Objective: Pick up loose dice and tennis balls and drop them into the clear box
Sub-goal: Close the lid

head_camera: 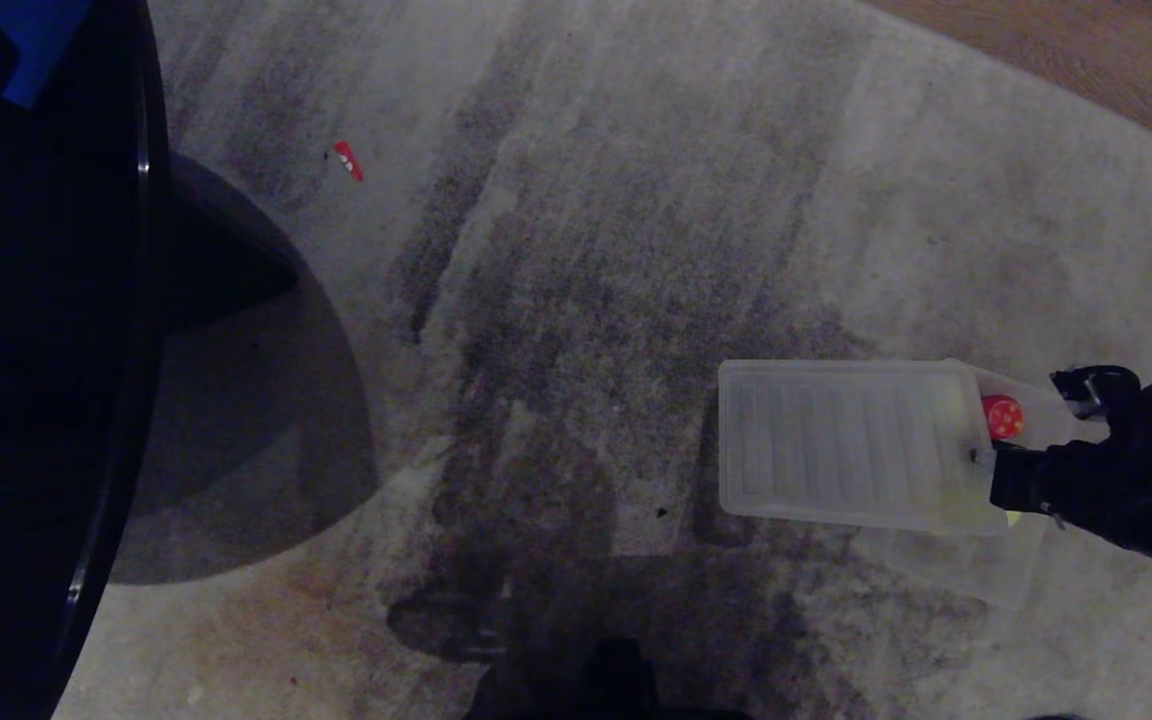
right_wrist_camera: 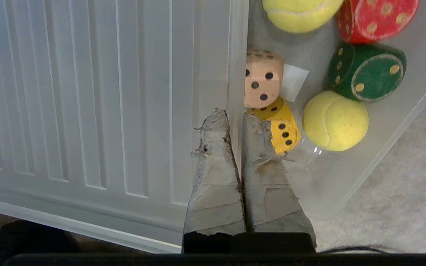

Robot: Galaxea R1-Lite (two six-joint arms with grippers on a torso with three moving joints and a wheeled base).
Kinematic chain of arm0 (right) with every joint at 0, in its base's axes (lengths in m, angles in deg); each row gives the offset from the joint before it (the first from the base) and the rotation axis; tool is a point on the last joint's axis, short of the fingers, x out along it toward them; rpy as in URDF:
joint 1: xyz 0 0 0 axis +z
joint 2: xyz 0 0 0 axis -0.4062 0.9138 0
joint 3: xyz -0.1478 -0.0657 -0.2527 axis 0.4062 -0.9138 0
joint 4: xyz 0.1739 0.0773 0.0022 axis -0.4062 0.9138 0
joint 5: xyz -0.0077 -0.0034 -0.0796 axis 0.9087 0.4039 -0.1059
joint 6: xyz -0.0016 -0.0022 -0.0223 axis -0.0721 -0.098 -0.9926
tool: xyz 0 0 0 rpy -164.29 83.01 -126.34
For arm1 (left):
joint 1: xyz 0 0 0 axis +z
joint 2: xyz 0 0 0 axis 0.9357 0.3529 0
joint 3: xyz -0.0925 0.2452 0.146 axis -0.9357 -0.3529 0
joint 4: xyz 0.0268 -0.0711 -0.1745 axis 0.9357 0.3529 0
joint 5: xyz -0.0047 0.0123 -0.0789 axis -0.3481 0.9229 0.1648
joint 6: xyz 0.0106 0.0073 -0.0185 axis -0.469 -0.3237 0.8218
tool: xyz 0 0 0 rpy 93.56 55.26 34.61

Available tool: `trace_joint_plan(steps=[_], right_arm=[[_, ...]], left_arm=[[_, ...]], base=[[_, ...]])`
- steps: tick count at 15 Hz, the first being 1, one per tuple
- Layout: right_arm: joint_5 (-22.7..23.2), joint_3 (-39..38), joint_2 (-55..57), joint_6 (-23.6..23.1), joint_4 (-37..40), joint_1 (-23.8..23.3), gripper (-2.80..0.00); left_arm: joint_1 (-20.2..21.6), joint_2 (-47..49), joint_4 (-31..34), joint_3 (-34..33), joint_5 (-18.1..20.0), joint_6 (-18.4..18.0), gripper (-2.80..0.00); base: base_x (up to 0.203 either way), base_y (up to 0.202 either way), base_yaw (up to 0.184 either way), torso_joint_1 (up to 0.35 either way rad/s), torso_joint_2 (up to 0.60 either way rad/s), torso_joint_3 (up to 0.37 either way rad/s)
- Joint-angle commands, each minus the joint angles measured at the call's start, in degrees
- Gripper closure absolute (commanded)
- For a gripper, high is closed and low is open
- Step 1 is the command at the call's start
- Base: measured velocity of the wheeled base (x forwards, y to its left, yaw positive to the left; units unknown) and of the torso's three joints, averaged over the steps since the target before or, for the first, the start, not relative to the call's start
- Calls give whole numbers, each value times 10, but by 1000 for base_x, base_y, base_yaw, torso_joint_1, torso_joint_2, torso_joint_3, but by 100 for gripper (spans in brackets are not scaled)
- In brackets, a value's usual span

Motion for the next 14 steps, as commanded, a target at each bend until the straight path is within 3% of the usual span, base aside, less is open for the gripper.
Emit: trace_joint_plan(steps=[1,7,10,14], right_arm=[[1,6,-1,0,-4,1,0],[-1,7,-23,3,-12,-5,0],[2,2,-48,51,-25,-2,0],[4,-5,-65,53,-25,0,0]], left_arm=[[0,1,0,0,0,1,0],[0,1,0,0,0,1,0],[0,1,0,0,0,1,0],[0,1,0,0,0,1,0]], base=[[0,0,0,0,0,0],[0,0,0,0,0,0],[0,0,0,0,0,0],[0,0,0,0,0,0]])
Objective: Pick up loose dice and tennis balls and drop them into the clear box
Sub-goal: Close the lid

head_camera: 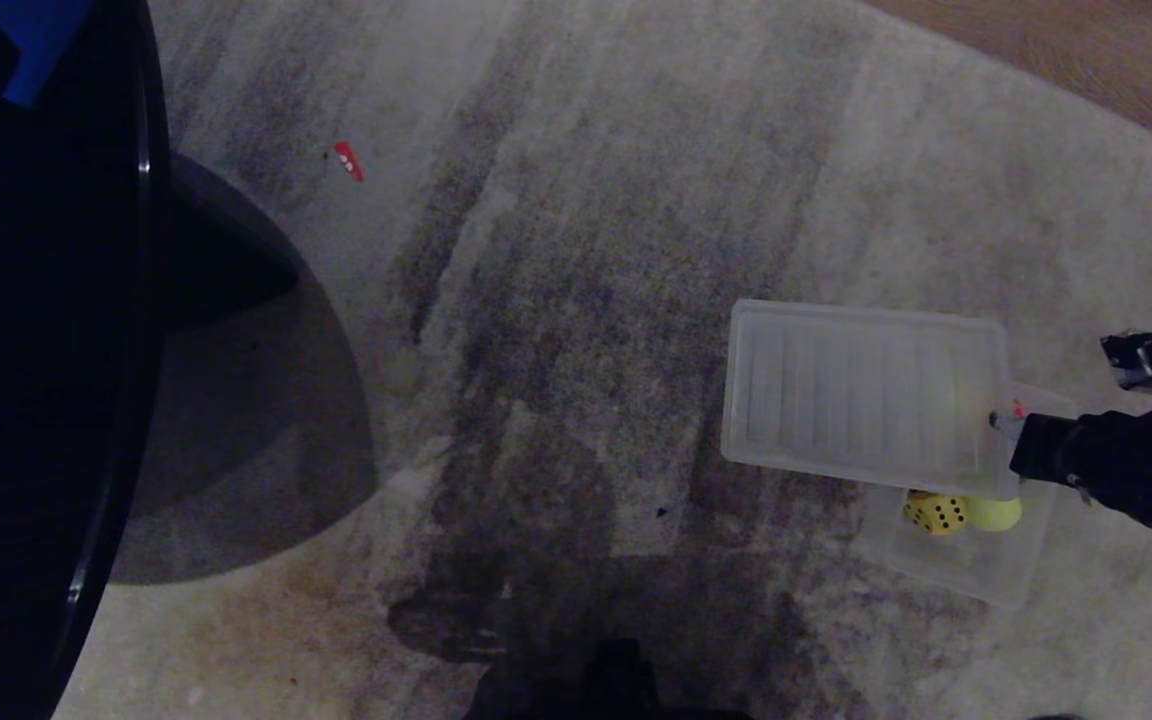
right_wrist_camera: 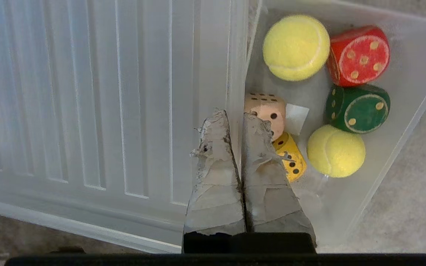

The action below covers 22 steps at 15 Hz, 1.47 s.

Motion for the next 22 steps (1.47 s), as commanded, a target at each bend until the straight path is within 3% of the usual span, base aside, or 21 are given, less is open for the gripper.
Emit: trace_joint_plan(steps=[1,13,22], right_arm=[[1,0,-8,0,-3,-2,0],[-4,-9,-29,-1,-3,-2,0],[-4,-17,-32,-1,-3,-2,0]], left_arm=[[0,1,0,0,0,1,0],[0,1,0,0,0,1,0],[0,1,0,0,0,1,0]], base=[[0,0,0,0,0,0],[0,0,0,0,0,5],[0,0,0,1,3,183]])
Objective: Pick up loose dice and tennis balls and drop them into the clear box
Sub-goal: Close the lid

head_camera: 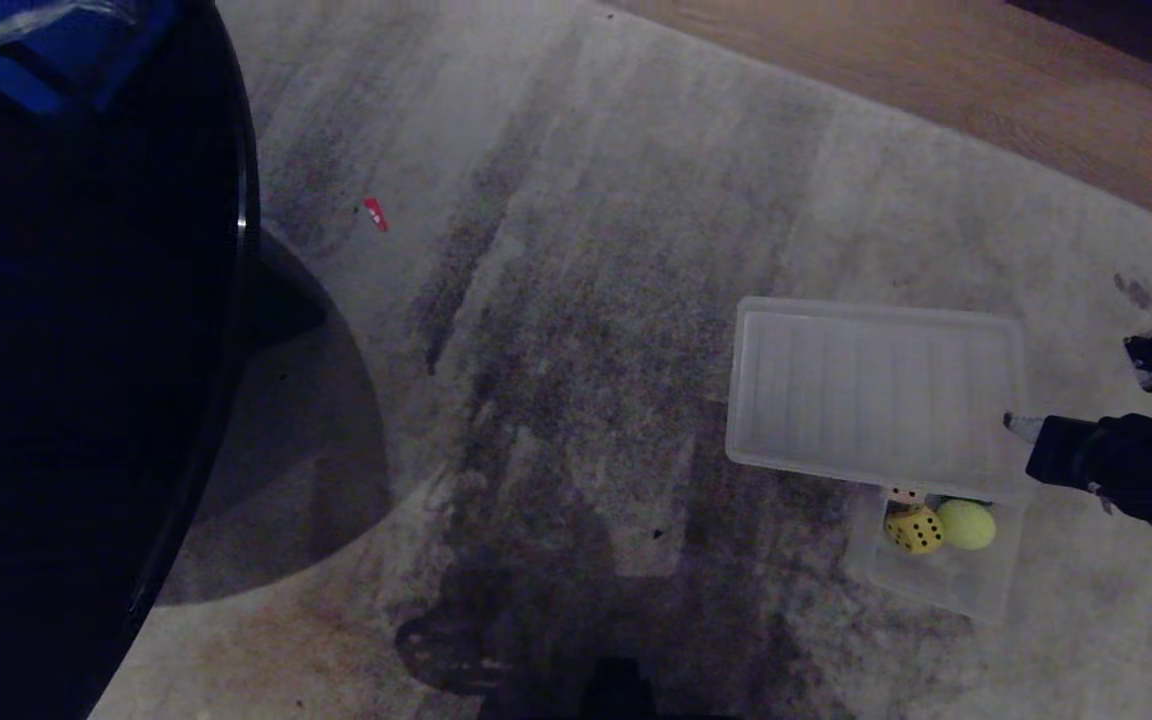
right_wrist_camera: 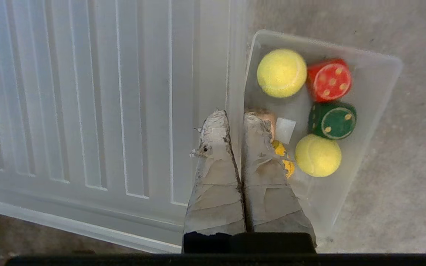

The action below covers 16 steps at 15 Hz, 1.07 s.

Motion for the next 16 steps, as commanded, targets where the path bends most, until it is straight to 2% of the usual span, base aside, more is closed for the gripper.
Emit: trace_joint_plan(steps=[1,16], right_arm=[[1,0,0,0,-3,0,0],[0,-4,-5,-1,-3,0,0]], left_arm=[[0,1,-2,0,-1,1,0],[0,1,-2,0,-1,1,0]], base=[[0,0,0,-1,-1,200],[0,0,0,4,2,205]])
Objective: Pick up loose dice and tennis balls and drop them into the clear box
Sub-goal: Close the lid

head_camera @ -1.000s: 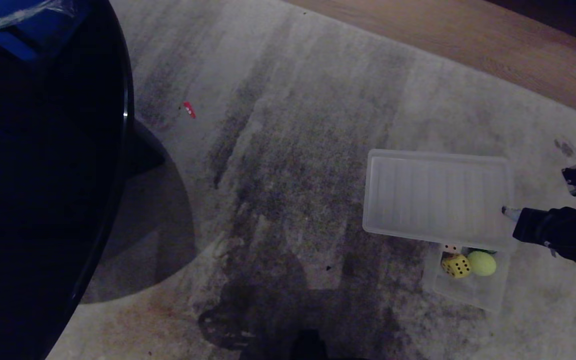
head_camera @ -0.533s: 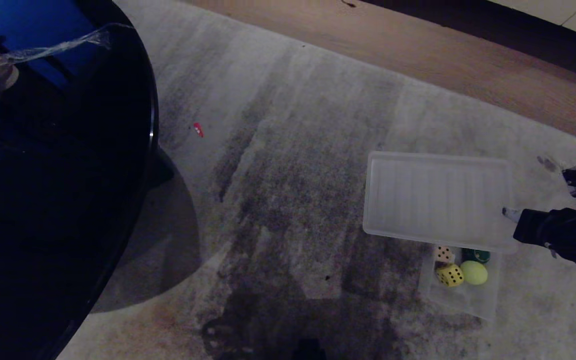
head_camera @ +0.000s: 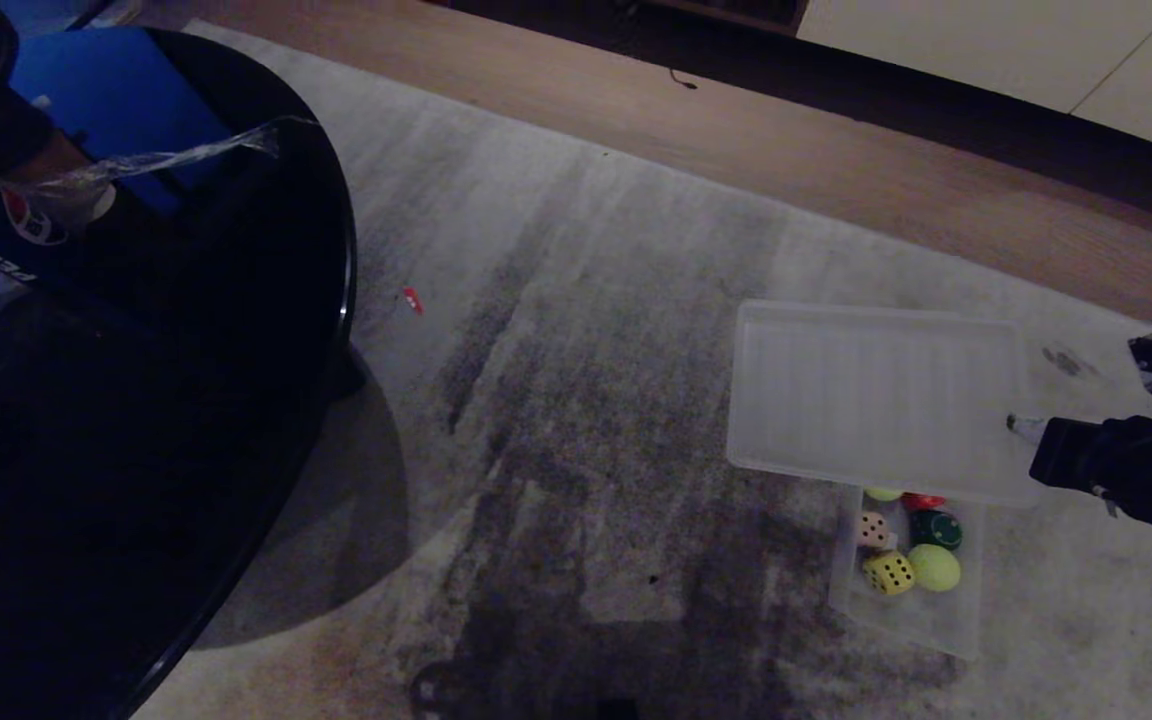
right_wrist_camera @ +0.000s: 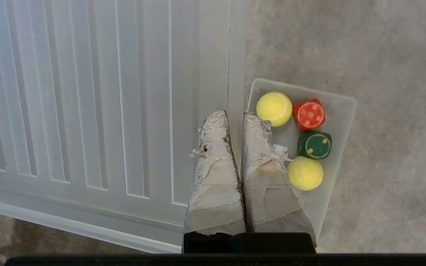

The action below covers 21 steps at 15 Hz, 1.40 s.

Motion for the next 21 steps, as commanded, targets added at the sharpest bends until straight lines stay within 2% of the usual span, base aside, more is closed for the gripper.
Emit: trace_joint_plan(steps=[1,21], right_arm=[[1,0,0,0,-3,0,0],[1,-10,-13,1,-3,-1,0]], left_arm=[[0,1,0,0,-1,0,0],[0,1,0,0,-1,1,0]], base=[[0,0,0,1,4,198],[0,0,0,3,3,204]])
